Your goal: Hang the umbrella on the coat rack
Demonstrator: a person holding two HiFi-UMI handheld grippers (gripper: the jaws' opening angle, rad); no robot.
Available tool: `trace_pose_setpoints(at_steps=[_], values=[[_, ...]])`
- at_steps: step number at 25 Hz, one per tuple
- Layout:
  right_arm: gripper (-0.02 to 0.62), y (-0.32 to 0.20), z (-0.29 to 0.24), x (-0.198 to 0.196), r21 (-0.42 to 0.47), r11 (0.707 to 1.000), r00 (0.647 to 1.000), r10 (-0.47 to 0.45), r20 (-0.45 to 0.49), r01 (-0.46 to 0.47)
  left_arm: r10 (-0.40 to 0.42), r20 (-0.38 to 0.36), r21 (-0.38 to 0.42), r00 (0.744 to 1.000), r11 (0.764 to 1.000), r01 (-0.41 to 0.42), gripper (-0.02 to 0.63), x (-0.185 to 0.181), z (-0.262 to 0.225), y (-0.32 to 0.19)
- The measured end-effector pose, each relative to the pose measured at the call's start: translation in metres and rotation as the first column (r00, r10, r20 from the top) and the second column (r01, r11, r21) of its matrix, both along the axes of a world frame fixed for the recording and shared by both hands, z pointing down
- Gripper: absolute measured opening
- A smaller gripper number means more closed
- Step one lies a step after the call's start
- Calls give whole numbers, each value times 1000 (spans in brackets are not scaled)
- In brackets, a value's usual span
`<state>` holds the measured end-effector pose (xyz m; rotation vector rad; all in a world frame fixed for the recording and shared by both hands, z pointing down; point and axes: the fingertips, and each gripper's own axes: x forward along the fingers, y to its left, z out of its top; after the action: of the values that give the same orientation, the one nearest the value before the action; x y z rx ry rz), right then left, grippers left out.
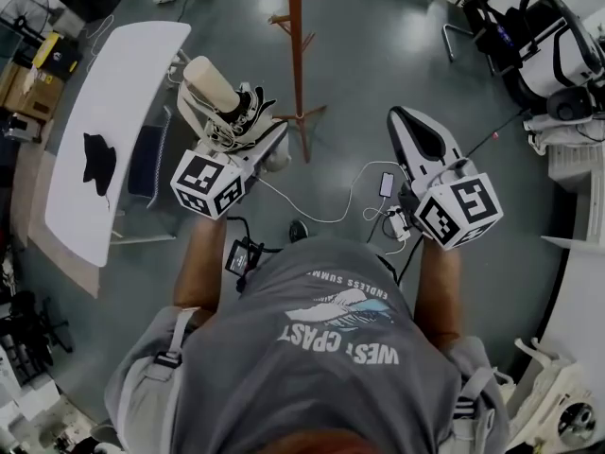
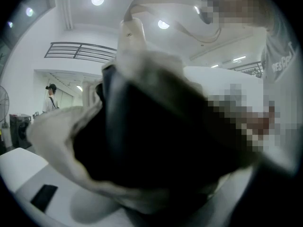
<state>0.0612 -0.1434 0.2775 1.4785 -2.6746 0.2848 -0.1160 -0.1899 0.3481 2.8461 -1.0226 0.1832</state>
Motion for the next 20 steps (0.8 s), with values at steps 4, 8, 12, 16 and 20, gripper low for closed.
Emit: trace_pose_setpoints(at_steps=[4,8,12,16,20], values=[[29,-3,2,-6,-14,1000,1000,7,-13,-7,-4,16,-5,1000,1000,4,318,-3,7,-15],[29,-12,4,-8,-23,1000,1000,0,-19,0,-35,24,-17,999,999,36,318,-6,14,-32],[29,-27,10,-9,-36,999,1000,-15,-7,14,-68,41,-35,997,997,69,318,-4,24,-49],[29,-47,19,-8,-47,998,999,-38,14,39,-95,74,-46,993,994,99,318,-1,36,-67],[29,-69,30,-11,-67,995,997,-71,26,72,-127,93,-60,988,989,133,318,0,48,-91]])
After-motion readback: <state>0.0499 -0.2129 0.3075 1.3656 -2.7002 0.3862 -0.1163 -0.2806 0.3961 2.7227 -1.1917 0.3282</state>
